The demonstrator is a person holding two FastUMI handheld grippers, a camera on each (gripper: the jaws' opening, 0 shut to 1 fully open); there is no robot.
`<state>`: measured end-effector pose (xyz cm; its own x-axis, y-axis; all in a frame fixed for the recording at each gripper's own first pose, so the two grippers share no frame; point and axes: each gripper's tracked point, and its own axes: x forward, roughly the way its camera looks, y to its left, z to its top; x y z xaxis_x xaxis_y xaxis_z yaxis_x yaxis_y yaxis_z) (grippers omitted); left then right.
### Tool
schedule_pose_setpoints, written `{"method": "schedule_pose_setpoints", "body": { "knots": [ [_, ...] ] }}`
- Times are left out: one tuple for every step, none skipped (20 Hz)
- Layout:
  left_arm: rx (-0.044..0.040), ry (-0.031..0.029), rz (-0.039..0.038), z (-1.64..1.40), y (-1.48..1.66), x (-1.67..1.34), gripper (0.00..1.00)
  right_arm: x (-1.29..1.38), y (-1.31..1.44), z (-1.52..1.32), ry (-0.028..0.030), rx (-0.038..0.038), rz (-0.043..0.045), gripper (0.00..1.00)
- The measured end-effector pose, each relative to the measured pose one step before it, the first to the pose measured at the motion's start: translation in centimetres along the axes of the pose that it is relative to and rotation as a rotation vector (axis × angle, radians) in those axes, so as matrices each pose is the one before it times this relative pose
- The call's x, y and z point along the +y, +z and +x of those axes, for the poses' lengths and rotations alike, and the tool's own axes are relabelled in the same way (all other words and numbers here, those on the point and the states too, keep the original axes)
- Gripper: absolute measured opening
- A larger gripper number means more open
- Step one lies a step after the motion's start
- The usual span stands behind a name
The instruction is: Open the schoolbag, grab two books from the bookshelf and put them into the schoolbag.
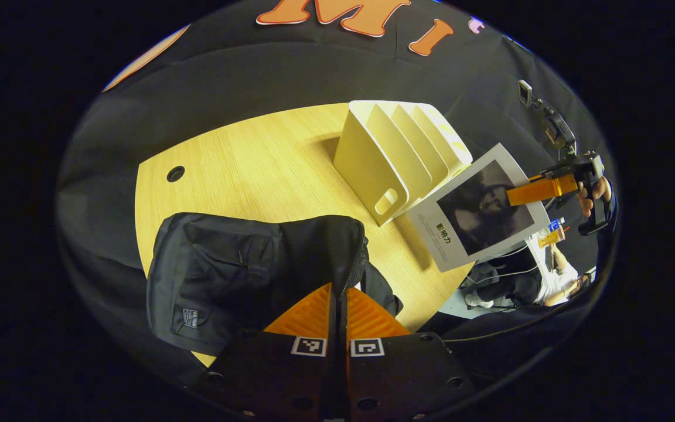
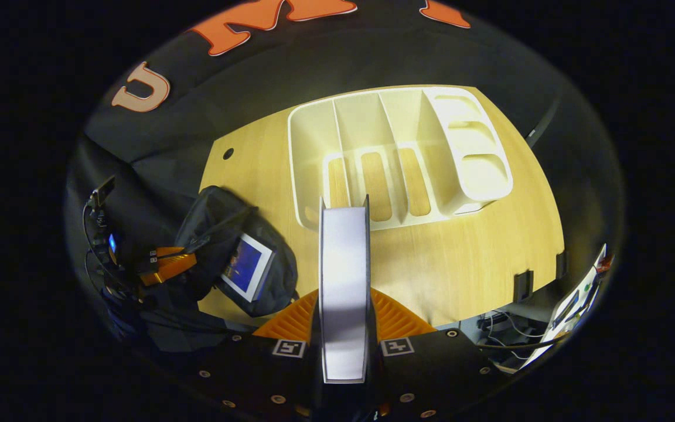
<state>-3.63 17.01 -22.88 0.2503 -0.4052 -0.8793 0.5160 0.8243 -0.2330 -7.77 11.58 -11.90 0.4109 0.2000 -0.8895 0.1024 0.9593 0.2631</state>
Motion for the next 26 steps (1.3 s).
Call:
{"method": "schedule_pose_setpoints", "body": {
  "knots": [
    [-0.00356, 0.00071, -0.00375, -0.096, 0.136, 0.091, 0.01, 0.308, -0.244, -0.024, 0.01289, -0.00516, -0.00177, 0.32],
    [-0.00247, -0.00147, -0.00397, -0.178, 0.119, 0.026, 0.01, 0.456, -0.391, -0.029, 0.02179, -0.00393, 0.00537, 0.32],
    [-0.00113, -0.00139, 0.00183, -0.183, 0.108, 0.024, 0.01, 0.839, -0.314, 0.077, 0.03518, -0.00120, 0.00660, 0.32],
    [0.00019, 0.00188, 0.00063, -0.192, -0.210, 0.056, 0.01, 0.949, -0.207, 0.053, 0.03967, -0.00015, 0.01576, 0.32],
    [-0.00079, 0.00185, 0.00109, -0.082, 0.090, 0.052, 0.01, 0.883, -0.208, 0.213, 0.03675, -0.00088, 0.00988, 0.31],
    [0.00022, 0.00139, 0.00269, -0.018, 0.131, 0.051, 0.01, 0.391, -0.198, 0.237, 0.02618, -0.00432, 0.00622, 0.32],
    [-0.00143, 0.00445, 0.00495, -0.103, 0.138, -0.016, 0.01, 0.370, -0.131, 0.382, 0.01524, -0.00491, -0.00354, 0.32],
    [-0.00242, 0.00168, 0.00384, -0.193, 0.122, 0.041, 0.01, 0.340, -0.166, 0.419, 0.01207, -0.00483, -0.00150, 0.32],
    [-0.00025, 0.00182, 0.00237, -0.203, 0.036, 0.004, 0.01, 0.631, -0.094, 0.410, 0.01783, -0.00298, -0.00018, 0.32],
    [0.00231, -0.00071, 0.00301, -0.028, 0.064, -0.120, 0.01, 0.733, -0.049, 0.342, 0.02590, -0.00468, 0.00622, 0.32],
    [0.00278, 0.00701, 0.00465, -0.015, 0.274, 0.055, 0.01, 0.765, -0.032, 0.481, 0.03080, -0.00312, 0.01049, 0.32],
    [0.00075, 0.00483, -0.00221, -0.081, 0.298, -0.028, 0.01, 0.554, -0.244, 0.225, 0.03133, -0.00472, 0.01135, 0.32],
    [0.00061, 0.00169, -0.00193, -0.109, 0.280, -0.072, 0.01, 0.382, -0.133, 0.450, 0.02688, -0.00150, 0.00780, 0.32],
    [0.00024, 0.00302, -0.00297, -0.047, -0.061, 0.157, 0.01, 0.431, -0.115, 0.602, 0.02107, -0.00252, 0.01138, 0.32],
    [-0.00010, 0.00158, -0.00052, 0.044, -0.150, 0.159, 0.01, 0.426, -0.095, 0.653, 0.01943, -0.00644, 0.00877, 0.32],
    [0.00189, 0.00048, 0.00027, -0.001, -0.370, -0.163, 0.01, 0.323, 0.045, 0.823, 0.01968, -0.00724, 0.01586, 0.32],
    [0.00001, 0.00071, 0.00316, 0.042, 0.088, -0.109, 0.01, 0.366, -0.060, 0.862, 0.01424, -0.00144, 0.01264, 0.31],
    [0.00179, 0.00259, -0.00443, 0.079, 0.122, -0.003, 0.01, 0.129, -0.193, 0.638, 0.00700, -0.00062, 0.01435, 0.31],
    [-0.00011, 0.00263, -0.00046, 0.029, 0.061, -0.102, 0.01, 0.226, -0.109, 0.705, 0.01128, -0.00235, 0.01235, 0.31],
    [0.00080, 0.00325, -0.00092, -0.071, 0.063, 0.055, 0.01, 0.410, -0.382, 0.702, 0.01903, 0.00307, 0.01606, 0.31],
    [-0.00067, 0.00226, 0.00382, -0.104, 0.045, -0.045, 0.01, 0.364, -0.286, 0.592, 0.02160, 0.00573, 0.01694, 0.31],
    [0.00067, 0.00426, 0.00118, -0.053, -0.051, 0.037, 0.01, 0.276, -0.336, 0.610, 0.01711, 0.00167, 0.01438, 0.31],
    [-0.00072, 0.00141, 0.00423, -0.033, 0.087, -0.018, 0.01, 0.063, -0.222, 0.722, 0.00878, -0.00096, 0.00779, 0.31],
    [-0.00110, 0.00529, -0.00129, -0.105, 0.052, 0.031, 0.01, -0.074, -0.176, 0.476, 0.00732, -0.00644, 0.00932, 0.31],
    [-0.00273, -0.00003, 0.00102, -0.053, 0.172, 0.002, 0.01, 0.154, -0.047, 0.379, 0.01506, -0.00834, 0.01506, 0.31],
    [-0.00334, 0.00255, -0.00341, -0.159, 0.019, -0.023, 0.01, 0.182, -0.142, 0.521, 0.01123, -0.01363, 0.01190, 0.31]
  ]
}}
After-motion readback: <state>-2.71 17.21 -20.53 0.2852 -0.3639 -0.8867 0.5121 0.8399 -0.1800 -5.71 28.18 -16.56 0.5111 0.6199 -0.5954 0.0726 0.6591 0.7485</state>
